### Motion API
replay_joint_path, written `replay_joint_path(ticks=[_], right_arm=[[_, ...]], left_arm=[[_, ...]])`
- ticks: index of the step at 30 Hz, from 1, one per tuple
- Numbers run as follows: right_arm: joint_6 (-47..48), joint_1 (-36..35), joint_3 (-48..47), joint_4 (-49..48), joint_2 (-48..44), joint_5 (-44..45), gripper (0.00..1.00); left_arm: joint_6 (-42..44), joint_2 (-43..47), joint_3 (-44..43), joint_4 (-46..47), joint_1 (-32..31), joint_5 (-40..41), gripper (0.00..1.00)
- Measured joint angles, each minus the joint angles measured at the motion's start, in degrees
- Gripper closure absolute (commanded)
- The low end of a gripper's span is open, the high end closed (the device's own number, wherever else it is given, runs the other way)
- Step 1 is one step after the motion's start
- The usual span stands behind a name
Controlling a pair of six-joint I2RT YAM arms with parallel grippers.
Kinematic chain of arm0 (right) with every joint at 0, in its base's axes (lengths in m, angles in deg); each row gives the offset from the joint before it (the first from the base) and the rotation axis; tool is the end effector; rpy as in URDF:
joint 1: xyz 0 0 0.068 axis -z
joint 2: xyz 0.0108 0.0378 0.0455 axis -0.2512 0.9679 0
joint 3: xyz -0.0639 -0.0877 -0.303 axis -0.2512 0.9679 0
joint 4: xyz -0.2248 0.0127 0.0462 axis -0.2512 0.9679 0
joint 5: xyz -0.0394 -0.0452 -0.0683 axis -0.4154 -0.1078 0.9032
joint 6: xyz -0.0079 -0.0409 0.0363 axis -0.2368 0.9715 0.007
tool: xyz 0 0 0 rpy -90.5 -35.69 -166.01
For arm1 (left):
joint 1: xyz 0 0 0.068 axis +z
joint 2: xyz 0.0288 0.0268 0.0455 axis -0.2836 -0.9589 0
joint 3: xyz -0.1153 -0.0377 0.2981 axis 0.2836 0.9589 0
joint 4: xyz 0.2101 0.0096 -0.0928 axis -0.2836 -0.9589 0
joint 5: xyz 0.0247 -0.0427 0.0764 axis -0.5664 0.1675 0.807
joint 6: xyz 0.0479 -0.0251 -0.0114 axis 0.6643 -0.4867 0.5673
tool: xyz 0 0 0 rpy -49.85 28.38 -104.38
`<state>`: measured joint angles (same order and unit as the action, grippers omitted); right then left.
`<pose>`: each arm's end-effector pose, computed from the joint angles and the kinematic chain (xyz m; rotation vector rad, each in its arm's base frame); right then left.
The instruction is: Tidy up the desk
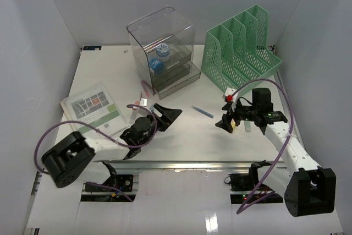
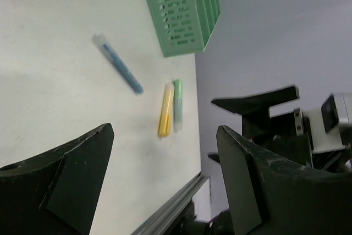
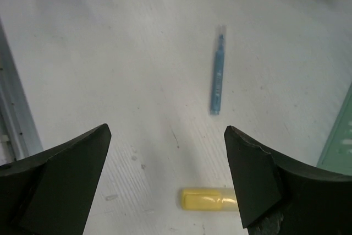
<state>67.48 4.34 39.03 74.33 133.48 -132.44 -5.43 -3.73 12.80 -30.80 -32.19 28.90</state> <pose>0.1454 0.0524 0.2979 -1.2056 1.7495 0.5752 0.1464 -0.1542 0.2506 -0.5653 1.8773 -1.2848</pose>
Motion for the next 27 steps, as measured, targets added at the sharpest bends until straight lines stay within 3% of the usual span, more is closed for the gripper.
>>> replay_joint_path(ticks=[4, 7, 12, 17, 27], right_arm=[[-2.7, -10.7, -0.6, -1.3, 2.0, 14.3, 0.10], [-5.1, -15.1, -4.4, -1.2, 9.3, 19.0, 0.10], [-5.8, -16.3, -15.0, -0.9, 26.2, 22.6, 0.10], [-3.8, -17.4, -19.6, -1.5, 34.8, 23.6, 0.00], [-2.6, -19.1, -20.8, -3.5, 41.4, 26.4, 0.28]], left_arm=[[4.9, 16.6, 0.7, -18.1, 0.2, -2.1, 0.12], [11.4, 27.7, -3.1, -33.4, 0.2, -2.2, 0.11], [22.3, 34.0, -16.7, -52.2, 0.5, -2.1, 0.11], [32.6, 36.7, -24.0, -62.4, 0.5, -1.1, 0.04], [42.7, 45.2, -18.7, -70.4, 0.6, 3.5, 0.04]])
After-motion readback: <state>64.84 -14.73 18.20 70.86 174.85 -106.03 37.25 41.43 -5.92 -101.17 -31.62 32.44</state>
